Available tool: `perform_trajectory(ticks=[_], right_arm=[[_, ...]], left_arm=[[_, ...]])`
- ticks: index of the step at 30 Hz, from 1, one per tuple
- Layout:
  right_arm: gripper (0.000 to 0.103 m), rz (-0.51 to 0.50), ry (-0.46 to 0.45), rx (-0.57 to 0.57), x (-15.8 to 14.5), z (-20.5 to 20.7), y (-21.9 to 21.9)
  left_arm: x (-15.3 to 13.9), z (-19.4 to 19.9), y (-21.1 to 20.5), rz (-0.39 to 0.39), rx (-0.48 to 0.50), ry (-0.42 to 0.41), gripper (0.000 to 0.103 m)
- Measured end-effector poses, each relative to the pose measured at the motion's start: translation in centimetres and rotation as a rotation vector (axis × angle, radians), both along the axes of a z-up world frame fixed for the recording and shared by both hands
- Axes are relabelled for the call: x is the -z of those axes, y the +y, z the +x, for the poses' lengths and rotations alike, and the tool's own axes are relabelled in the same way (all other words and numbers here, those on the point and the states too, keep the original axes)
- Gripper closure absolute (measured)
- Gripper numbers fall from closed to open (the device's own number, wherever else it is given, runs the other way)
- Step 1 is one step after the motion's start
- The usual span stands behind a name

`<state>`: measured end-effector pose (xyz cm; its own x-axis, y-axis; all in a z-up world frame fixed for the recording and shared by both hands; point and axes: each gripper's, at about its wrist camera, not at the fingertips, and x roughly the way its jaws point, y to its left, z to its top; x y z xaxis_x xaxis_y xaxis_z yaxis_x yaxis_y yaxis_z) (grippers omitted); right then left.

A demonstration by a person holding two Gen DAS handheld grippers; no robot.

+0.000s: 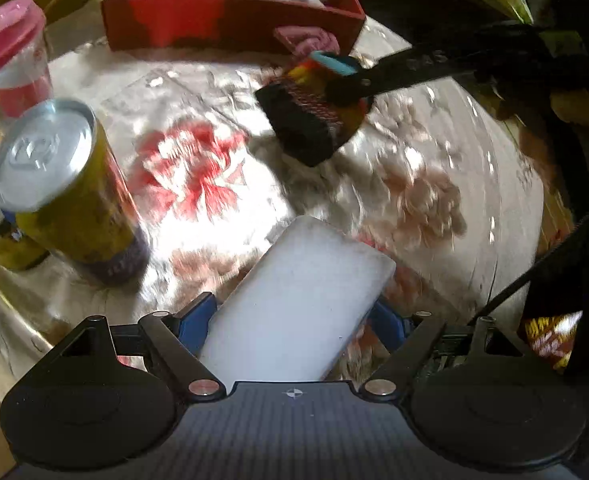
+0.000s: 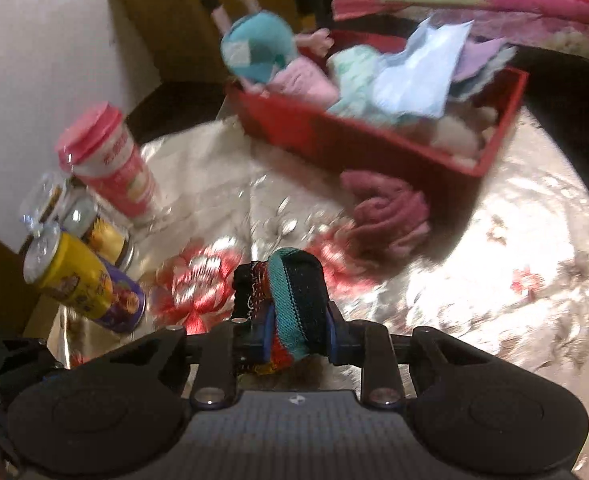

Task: Organize soft objects
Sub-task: 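Grasp the striped knit hat with the right gripper while the left holds the block, then carry the white block and striped hat with both grippers over the red box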

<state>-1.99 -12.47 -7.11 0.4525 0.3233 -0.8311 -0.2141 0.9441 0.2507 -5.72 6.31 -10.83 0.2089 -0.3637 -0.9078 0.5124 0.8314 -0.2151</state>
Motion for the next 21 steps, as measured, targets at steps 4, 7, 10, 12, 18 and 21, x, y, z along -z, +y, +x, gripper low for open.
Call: perform_trajectory(ticks=[4, 7, 10, 12, 18, 21], right_arm=[[0.103, 0.034, -0.028, 0.049, -1.2, 0.3, -1.4], [0.103, 0.053, -0.059, 0.071, -2.5, 0.2, -2.3], [0.103, 0.078, -0.091, 0.105, -3.7, 0.2, -3.4], [0.103, 0.091, -0.106, 0.125, -4.3, 0.3, -4.2], [0.103, 0.119, -0.162, 0.189, -6.1, 0.6, -6.1], [0.103, 0.128, -0.189, 0.211, -6.9, 0.7, -6.6]], left_arm=[[-1.3, 1.0, -0.5, -0.044, -0.021, -0.034, 0.023], [-2.0, 1.5, -1.4, -0.063, -0.022, -0.061, 0.023], [-2.5, 2.0, -2.4, -0.080, -0.017, -0.074, 0.023], [-3.1, 2.3, -2.9, -0.088, -0.015, -0.091, 0.023], [-5.1, 3.7, -4.0, -0.141, -0.048, -0.156, 0.023], [-6.0, 4.6, -4.4, -0.157, -0.078, -0.195, 0.023]])
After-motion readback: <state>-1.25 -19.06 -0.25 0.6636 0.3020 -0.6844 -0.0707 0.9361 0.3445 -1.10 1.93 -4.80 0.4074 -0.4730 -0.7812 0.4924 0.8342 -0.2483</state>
